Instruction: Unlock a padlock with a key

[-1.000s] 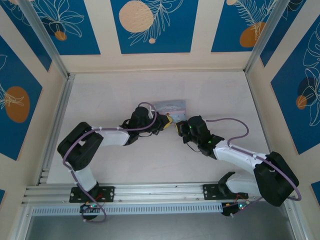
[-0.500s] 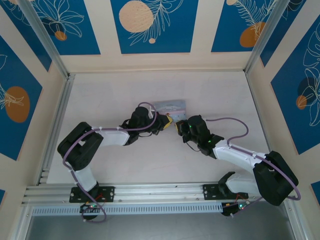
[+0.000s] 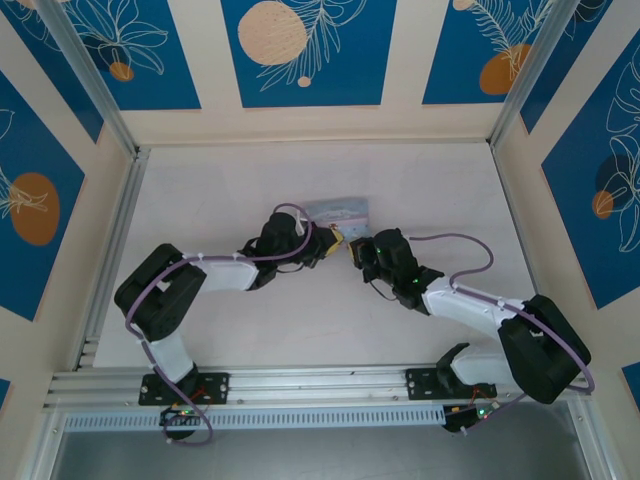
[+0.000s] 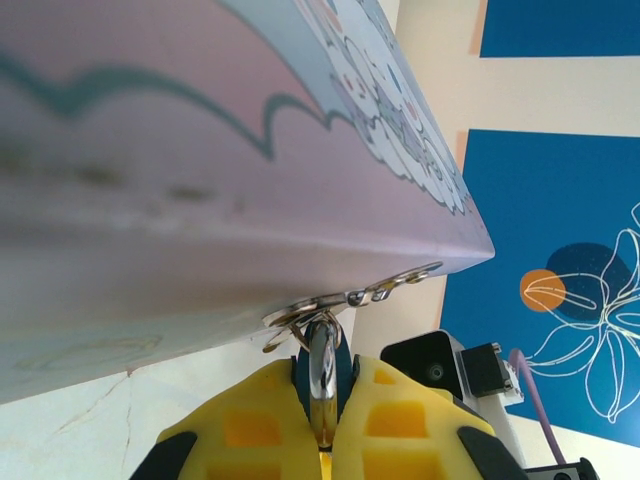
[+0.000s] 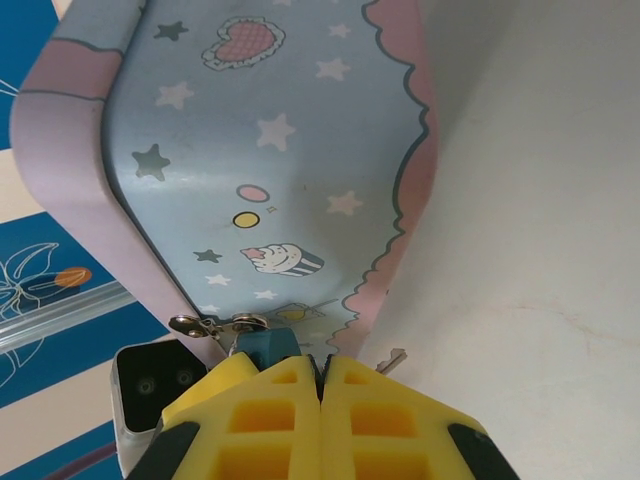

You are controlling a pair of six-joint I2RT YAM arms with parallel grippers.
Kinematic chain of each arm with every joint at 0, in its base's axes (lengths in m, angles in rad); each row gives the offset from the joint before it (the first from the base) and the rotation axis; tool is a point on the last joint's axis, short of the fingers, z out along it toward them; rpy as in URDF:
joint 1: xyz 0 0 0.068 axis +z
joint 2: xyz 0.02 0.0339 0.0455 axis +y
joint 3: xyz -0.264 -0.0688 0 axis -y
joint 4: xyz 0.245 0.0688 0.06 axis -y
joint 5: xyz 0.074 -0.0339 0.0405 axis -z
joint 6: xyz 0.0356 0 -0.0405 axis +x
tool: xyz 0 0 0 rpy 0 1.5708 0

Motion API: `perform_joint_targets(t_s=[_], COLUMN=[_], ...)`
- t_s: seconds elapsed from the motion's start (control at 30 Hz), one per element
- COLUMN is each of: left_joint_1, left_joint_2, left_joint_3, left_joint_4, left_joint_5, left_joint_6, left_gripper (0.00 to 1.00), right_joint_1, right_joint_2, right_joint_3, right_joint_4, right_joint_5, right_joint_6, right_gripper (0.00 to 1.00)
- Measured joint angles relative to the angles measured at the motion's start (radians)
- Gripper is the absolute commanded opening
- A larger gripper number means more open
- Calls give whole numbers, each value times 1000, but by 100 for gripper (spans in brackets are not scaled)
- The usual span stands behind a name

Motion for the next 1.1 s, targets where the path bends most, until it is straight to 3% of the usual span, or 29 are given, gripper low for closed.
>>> perform_joint_targets(t_s=[0.57, 1.1], left_joint_1=[2, 4], left_joint_2=[0, 0], left_joint_3=[0, 0], left_joint_4=[7, 17], left_joint_5=[-58, -75], left_joint_6=[-24, -24], left_gripper=[0, 0], right_joint_1=[-30, -101], right_joint_2=[117, 149], right_joint_3=[-84, -84], right_joint_4=[332, 387], right_joint_5=[-53, -191], right_joint_6=[64, 172], right_gripper=[0, 0])
